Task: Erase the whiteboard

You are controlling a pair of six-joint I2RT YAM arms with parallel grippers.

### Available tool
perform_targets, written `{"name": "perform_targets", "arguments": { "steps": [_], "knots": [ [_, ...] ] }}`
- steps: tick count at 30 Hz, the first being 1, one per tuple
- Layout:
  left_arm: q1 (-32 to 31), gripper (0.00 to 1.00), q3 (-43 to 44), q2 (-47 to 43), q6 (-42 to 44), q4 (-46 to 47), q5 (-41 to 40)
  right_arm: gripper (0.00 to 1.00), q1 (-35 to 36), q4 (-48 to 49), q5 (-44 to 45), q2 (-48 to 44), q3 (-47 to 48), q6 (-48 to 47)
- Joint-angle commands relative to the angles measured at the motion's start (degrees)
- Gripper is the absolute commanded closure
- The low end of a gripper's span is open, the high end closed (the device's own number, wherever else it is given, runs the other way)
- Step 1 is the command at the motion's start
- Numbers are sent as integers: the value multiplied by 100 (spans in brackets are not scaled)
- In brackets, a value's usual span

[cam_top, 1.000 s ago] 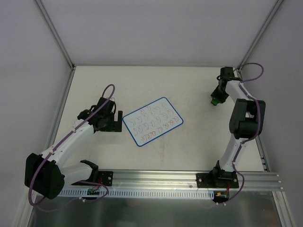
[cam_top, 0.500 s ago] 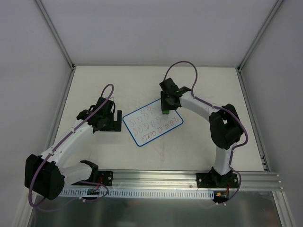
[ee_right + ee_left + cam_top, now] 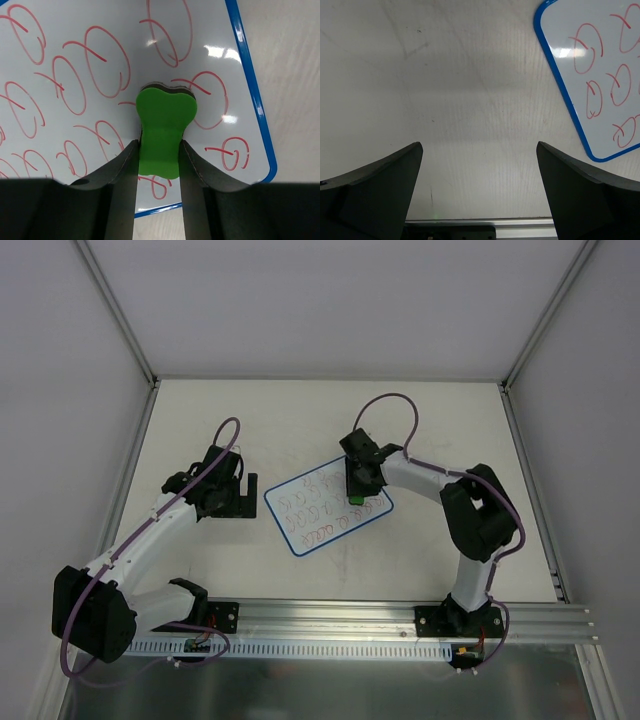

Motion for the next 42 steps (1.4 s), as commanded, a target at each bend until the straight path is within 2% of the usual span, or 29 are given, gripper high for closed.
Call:
{"name": "perform_targets", "arguments": {
  "steps": [1,8,12,18,23,35,36,37,40,42],
  "knots": [
    [68,1,31,-26,-221,-13,154,89,1,-1083,274,-178,-625,112],
    [16,3,338,281,-731,83,769,88,1,-1181,213,-1162,-1653,-2],
    [-265,8,602,991,-1064,294,840,87,1,-1058,81,-1672,-2093,-37],
    [-906,28,1059,2256,-1153,716,787,87,1,-882,81,-2121,-2367,-81],
    [-1267,42,1174,2803,-1136,865,883,87,-8,-820,98,-2324,-2420,-108],
    [-1522,54,787,3190,-854,1331,1366,86,1,-644,1,-2271,-2447,-82],
    [-1522,56,770,3252,-854,1340,1358,87,-7,-653,1,-2289,-2455,-82],
    [-1522,63,769,3278,-854,1332,1332,87,-8,-653,-7,-2306,-2447,-90],
    [-1531,72,682,3322,-872,1332,1244,87,-8,-644,-25,-2403,-2429,-90],
    [-1531,83,603,3357,-881,1340,1218,87,54,-627,1,-2491,-2412,-108]
  ]
}}
